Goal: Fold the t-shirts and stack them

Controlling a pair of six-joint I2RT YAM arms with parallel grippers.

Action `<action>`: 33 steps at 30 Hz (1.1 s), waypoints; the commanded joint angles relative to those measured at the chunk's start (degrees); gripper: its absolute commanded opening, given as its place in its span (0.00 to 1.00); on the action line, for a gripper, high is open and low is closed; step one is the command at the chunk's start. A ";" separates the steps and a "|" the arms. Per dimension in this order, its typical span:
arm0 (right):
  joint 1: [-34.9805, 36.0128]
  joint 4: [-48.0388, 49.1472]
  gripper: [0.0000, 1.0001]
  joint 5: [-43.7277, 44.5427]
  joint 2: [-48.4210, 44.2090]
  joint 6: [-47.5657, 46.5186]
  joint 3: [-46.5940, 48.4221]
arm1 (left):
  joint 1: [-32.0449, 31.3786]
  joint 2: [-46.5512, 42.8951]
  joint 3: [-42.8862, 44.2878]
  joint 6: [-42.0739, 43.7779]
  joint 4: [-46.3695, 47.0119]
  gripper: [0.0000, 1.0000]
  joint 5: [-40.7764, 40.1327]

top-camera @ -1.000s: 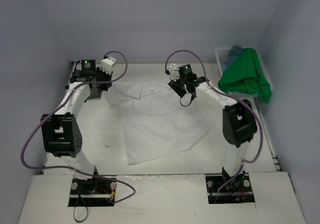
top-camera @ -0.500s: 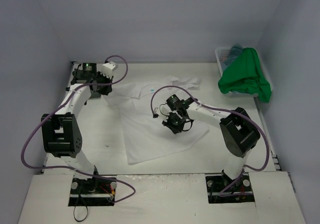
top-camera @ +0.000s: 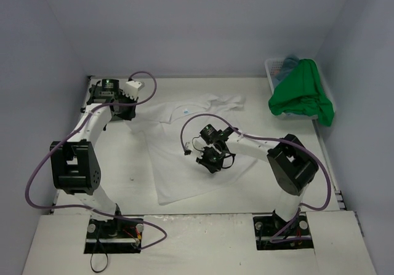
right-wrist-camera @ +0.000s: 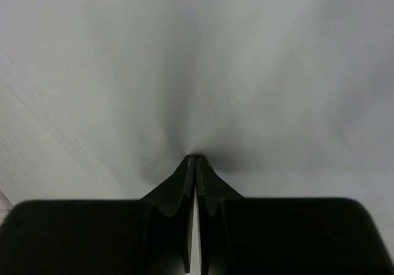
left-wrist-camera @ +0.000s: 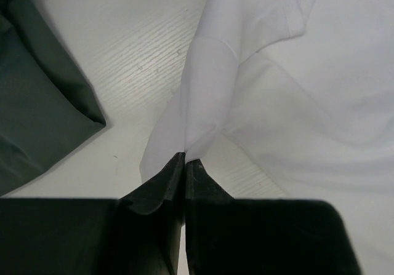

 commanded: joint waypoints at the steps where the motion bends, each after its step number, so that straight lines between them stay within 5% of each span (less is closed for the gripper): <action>1: -1.25 -1.98 0.00 4.40 0.93 -1.01 -4.12 | 0.40 -1.52 0.49 0.29 -0.57 0.00 -1.32; 8: -9.33 -2.15 0.00 10.98 3.38 -3.56 -5.18 | 0.40 -2.14 -1.80 1.60 -2.85 0.00 -2.90; 13: -22.05 -1.98 0.00 17.84 6.37 -8.65 -2.81 | 3.39 -3.98 -6.18 3.36 -4.70 0.00 -3.25; 23: -37.99 -1.98 0.01 19.70 19.81 -11.74 17.65 | 4.27 -9.69 -15.32 3.02 -15.25 0.00 6.57; 27: -37.47 -1.98 0.18 13.64 18.43 -10.07 19.79 | 4.18 -12.24 -17.27 1.25 -16.04 0.00 10.98; 33: -33.70 -2.06 0.40 6.60 3.32 -7.61 14.08 | 4.18 -12.69 -16.40 0.29 -16.21 0.00 12.64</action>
